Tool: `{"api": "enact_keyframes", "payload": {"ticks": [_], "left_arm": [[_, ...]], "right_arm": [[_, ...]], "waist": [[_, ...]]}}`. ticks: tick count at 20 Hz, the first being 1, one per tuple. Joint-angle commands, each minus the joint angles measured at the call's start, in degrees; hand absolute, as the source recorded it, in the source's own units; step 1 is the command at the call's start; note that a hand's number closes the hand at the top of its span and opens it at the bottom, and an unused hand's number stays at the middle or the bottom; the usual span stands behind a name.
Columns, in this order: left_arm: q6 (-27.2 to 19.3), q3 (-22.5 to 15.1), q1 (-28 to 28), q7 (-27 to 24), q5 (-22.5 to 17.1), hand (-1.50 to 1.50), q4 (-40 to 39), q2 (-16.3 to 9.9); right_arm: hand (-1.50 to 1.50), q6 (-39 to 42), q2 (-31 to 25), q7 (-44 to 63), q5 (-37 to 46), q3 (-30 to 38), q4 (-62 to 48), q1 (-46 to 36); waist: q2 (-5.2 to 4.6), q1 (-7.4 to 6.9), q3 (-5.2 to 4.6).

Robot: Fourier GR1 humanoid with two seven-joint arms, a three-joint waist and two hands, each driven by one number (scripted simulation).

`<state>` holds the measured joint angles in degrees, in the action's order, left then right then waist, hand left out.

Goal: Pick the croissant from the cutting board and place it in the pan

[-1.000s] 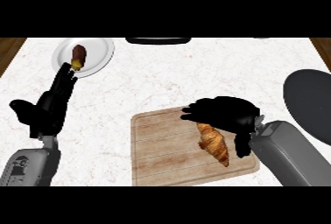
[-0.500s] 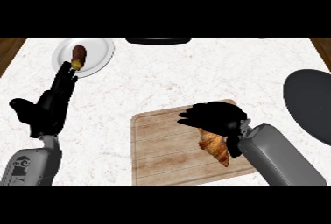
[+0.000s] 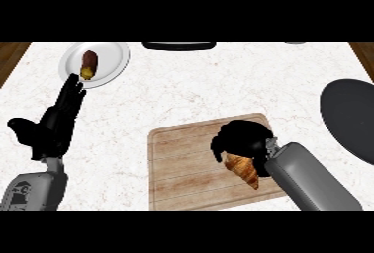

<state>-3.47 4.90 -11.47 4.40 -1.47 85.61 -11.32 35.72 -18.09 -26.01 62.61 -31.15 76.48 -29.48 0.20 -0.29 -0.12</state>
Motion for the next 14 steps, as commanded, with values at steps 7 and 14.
{"api": "enact_keyframes", "payload": {"ticks": [7, 14], "left_arm": [[1.25, 3.85, -5.24, 1.87, -1.30, 0.00, -2.77, -2.08], [-1.34, 2.75, 2.43, -0.88, 0.78, 0.00, -0.32, 0.15]], "right_arm": [[1.50, -1.75, 0.68, -6.54, 2.65, 0.65, -1.35, 0.70], [1.50, -3.30, 8.23, 23.66, 0.25, 17.57, 1.90, 12.98]], "waist": [[-0.23, 0.27, 0.11], [1.06, 5.68, 0.02]]}}
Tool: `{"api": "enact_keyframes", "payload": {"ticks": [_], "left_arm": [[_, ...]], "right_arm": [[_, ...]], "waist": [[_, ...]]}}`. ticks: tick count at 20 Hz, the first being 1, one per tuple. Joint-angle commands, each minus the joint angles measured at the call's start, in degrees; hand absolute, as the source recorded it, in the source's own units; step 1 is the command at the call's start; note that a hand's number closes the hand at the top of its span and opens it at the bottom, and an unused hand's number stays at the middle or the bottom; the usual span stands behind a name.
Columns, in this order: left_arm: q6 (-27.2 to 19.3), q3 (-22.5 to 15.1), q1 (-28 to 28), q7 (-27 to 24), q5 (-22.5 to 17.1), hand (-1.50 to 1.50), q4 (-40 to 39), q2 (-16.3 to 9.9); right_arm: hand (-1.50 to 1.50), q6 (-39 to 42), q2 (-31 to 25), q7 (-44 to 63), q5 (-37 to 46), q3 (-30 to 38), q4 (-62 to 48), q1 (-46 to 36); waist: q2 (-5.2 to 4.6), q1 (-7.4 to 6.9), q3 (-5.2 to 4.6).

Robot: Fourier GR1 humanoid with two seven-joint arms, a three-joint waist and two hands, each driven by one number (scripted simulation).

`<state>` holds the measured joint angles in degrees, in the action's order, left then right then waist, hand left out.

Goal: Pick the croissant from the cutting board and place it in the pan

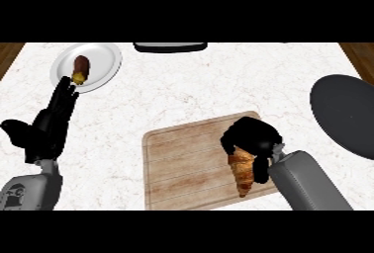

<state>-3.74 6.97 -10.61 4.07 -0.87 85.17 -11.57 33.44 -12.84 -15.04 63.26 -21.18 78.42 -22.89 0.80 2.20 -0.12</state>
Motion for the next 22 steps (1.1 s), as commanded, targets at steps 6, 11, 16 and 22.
{"api": "enact_keyframes", "payload": {"ticks": [6, 11, 16, 22], "left_arm": [[-0.18, 1.20, 3.11, -0.11, -0.18, 0.00, 0.84, -0.61], [0.54, -0.27, 2.19, 0.14, -0.48, 0.00, 2.05, 0.41], [1.20, 0.12, 0.07, -4.11, -0.30, 0.00, -4.20, 1.00], [2.20, 0.00, -0.77, -0.97, -0.71, 0.00, -0.89, -0.31]], "right_arm": [[1.50, -12.22, 10.86, 31.01, 3.63, 14.29, 17.15, 7.75], [1.50, -12.93, 12.70, 40.15, 4.16, 11.08, 36.72, 13.89], [1.50, -10.70, 12.37, 45.92, 4.52, 14.96, 49.46, 15.27], [1.50, -12.52, 12.81, 48.83, -12.92, 31.42, 46.28, 5.74]], "waist": [[0.88, 2.11, 0.00], [0.30, 0.49, 0.05], [-0.57, -0.78, 0.07], [-0.81, -2.28, 0.18]]}}
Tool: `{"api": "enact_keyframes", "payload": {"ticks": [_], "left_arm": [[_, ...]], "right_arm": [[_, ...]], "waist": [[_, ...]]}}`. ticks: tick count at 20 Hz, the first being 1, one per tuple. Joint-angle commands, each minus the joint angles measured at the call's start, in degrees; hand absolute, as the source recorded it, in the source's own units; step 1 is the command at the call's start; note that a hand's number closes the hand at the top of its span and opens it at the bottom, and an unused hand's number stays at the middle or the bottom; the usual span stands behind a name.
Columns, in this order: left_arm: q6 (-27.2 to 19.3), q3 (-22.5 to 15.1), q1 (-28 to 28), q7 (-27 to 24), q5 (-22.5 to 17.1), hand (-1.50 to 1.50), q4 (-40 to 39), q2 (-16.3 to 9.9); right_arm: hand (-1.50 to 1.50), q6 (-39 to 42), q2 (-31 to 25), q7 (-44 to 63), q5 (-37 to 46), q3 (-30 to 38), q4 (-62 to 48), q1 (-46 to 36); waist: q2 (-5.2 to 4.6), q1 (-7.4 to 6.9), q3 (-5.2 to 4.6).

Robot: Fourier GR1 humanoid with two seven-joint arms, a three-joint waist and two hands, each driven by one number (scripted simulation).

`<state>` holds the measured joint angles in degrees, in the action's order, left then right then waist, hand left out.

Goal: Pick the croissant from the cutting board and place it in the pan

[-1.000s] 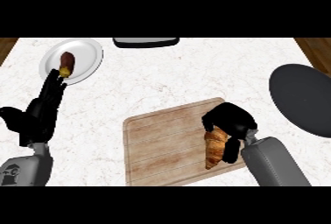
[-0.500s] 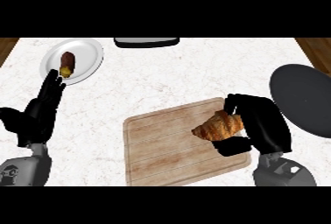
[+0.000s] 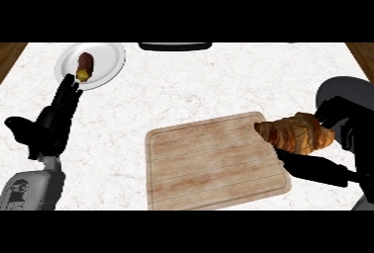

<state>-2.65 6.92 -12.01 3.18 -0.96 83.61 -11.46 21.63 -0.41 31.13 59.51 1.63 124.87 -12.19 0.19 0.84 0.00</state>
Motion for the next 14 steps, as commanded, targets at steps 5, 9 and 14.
{"api": "enact_keyframes", "payload": {"ticks": [5, 9, 14], "left_arm": [[-0.96, -1.65, -1.08, 0.13, 1.39, 0.00, 0.14, 1.62], [-0.79, -1.03, -0.60, -1.52, 1.39, 0.00, -1.22, 1.48], [0.70, -1.01, -1.97, 0.23, 0.42, 0.00, -0.36, 0.70]], "right_arm": [[1.50, -6.71, -7.89, -9.68, -16.30, 24.56, -14.51, -6.08], [1.50, -6.77, -19.72, -15.92, -18.26, 32.74, -27.54, -10.29], [1.50, -18.32, -25.72, -28.03, -10.97, 32.70, -46.50, -10.54]], "waist": [[-0.42, -0.86, 0.08], [-0.57, -1.07, 0.06], [-0.80, -2.15, 0.11]]}}
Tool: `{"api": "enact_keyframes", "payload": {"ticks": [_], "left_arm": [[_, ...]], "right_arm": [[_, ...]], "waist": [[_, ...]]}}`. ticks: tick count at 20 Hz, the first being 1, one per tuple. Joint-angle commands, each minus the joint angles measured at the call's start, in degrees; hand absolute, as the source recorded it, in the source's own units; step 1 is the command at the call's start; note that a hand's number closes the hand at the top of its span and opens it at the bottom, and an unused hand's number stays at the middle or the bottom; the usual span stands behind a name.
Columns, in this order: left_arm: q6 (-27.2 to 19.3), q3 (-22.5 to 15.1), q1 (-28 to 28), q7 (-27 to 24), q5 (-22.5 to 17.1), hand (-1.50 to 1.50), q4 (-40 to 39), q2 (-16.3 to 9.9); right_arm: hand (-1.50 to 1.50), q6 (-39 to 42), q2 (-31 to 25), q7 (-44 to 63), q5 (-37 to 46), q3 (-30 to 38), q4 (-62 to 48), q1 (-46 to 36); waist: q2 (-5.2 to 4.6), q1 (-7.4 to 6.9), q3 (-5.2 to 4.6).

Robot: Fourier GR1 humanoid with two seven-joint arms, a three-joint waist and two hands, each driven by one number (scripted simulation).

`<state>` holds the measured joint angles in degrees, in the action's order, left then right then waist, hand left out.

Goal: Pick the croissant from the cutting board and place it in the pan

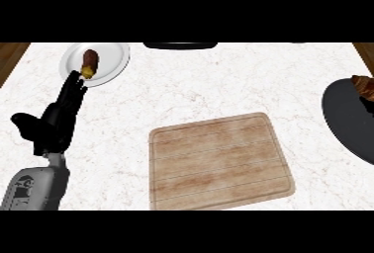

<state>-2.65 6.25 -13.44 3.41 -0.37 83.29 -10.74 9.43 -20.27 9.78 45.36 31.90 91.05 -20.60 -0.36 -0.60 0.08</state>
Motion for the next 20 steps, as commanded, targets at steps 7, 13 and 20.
{"api": "enact_keyframes", "payload": {"ticks": [7, 13, 20], "left_arm": [[-0.66, -2.18, -0.91, 1.27, 1.16, 0.00, 1.37, 1.72], [0.82, -1.49, -1.82, 2.70, 0.43, 0.00, 1.69, 0.16], [0.37, -0.87, -3.66, 3.10, 0.16, 0.00, 0.85, 0.23]], "right_arm": [[1.50, -19.49, -12.37, -21.30, 3.99, 5.98, -41.64, -6.57], [1.50, -26.11, -16.98, -29.37, 4.20, 7.27, -60.46, -13.23], [-1.50, -8.16, -17.44, -28.17, -2.42, 10.29, -71.35, -16.88]], "waist": [[-0.42, -1.31, 0.14], [-0.77, -2.38, 0.24], [-1.01, -2.72, 0.37]]}}
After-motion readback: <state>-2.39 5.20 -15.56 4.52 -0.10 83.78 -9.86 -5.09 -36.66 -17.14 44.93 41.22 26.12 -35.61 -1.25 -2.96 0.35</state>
